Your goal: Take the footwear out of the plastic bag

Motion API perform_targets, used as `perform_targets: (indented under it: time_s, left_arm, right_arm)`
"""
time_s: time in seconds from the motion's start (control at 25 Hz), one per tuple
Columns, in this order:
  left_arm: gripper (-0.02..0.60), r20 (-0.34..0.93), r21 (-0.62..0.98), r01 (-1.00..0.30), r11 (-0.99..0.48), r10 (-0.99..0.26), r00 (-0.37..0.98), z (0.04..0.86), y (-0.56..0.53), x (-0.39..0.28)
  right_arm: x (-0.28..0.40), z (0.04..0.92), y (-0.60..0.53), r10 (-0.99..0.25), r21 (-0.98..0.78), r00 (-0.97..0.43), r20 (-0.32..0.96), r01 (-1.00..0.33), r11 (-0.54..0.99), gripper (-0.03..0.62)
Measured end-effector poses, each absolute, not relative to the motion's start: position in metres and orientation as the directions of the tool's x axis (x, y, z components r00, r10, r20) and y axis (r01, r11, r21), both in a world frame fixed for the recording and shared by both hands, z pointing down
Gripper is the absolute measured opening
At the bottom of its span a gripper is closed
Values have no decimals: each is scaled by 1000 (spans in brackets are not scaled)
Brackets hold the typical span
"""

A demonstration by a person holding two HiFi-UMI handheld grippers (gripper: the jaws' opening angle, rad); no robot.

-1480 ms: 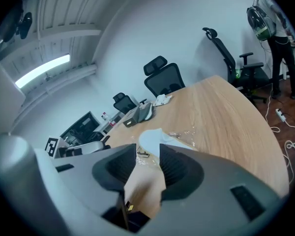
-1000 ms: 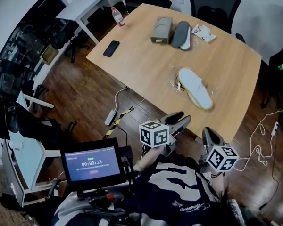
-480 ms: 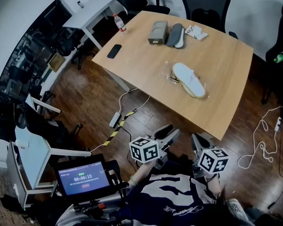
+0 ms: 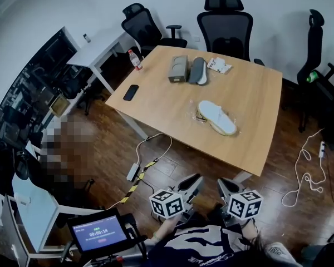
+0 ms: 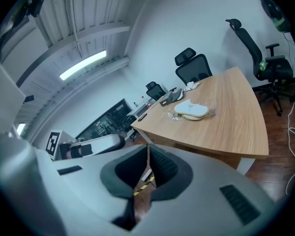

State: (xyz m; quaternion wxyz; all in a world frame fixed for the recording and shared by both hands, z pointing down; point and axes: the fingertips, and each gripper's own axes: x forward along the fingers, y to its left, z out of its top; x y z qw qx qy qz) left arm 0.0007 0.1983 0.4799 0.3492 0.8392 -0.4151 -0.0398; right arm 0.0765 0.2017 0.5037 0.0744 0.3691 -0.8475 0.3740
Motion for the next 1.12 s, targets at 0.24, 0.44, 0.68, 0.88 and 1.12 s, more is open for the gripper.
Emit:
perform_targets:
  time_s: [0.24,0.44,0.68,0.88,1.12]
  left_arm:
    - [5,208,617,-673,-408,-740,640,493,209,-27]
    - [5,209,639,-654,-404,-727,653,491,227,-55]
    - [5,199,632,-637,-442,-701,685,487,229,-59]
    - [5,200,599,-627,-499,-665,720,487,231,-51]
    - [5,204,617,-605,-504,-640,741,492,239,-44]
  right_arm:
    - [60,515,217,-565,-607,-721,400,-671,426,-1]
    - [35,510,236,-569,-586,-702,428,-695,418,-11]
    - [24,506,243,-581,-578,-693,427,-703,414,-11]
    - [21,506,251,-590,-569,-689,421,-707,420,-11]
    - [25,513,259,-595,-562,-677,432,-719,410,-11]
